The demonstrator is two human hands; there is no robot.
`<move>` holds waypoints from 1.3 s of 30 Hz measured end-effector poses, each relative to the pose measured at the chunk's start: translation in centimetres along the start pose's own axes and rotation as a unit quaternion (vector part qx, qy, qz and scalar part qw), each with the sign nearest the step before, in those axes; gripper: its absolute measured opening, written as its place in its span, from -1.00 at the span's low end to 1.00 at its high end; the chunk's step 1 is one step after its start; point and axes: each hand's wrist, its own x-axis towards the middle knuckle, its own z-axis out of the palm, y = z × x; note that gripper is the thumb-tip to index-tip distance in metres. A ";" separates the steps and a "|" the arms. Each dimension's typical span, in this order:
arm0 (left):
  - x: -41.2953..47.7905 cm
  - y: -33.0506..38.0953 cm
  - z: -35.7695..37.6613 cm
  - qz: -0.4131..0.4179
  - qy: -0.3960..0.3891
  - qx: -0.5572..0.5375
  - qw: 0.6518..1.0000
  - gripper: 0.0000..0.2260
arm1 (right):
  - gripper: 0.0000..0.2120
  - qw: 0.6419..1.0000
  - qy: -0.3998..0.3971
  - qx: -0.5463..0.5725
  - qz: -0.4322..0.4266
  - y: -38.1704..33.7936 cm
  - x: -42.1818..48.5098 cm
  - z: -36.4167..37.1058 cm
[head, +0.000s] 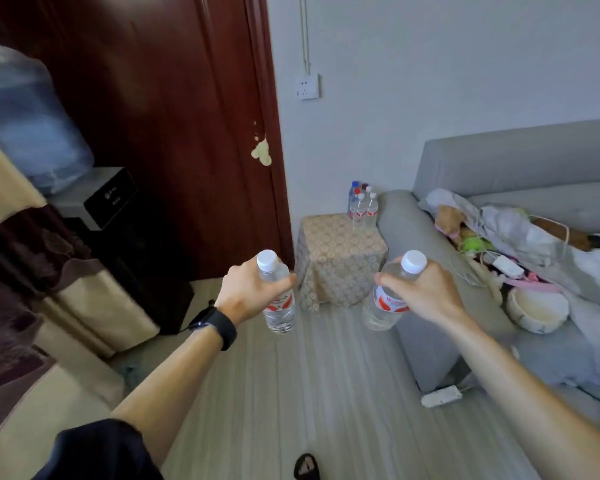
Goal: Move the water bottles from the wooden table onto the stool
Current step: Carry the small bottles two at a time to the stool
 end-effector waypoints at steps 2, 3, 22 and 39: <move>4.1 -0.8 1.0 0.003 -0.011 0.007 1.000 -0.56 | -0.46 1.000 0.002 -0.005 0.011 -0.5 3.3 1.3; 6.0 -1.1 1.4 0.004 -0.015 0.013 1.000 -0.58 | -0.45 1.000 0.001 -0.005 0.014 -0.6 4.9 2.0; 38.8 -3.1 20.2 -0.130 -0.178 -0.017 0.975 -0.54 | -0.67 0.989 -0.089 -0.030 0.116 9.8 37.8 9.3; 62.1 -7.7 31.8 -0.258 -0.249 -0.100 0.928 -0.50 | -0.60 0.962 -0.223 -0.060 0.144 13.0 64.9 18.6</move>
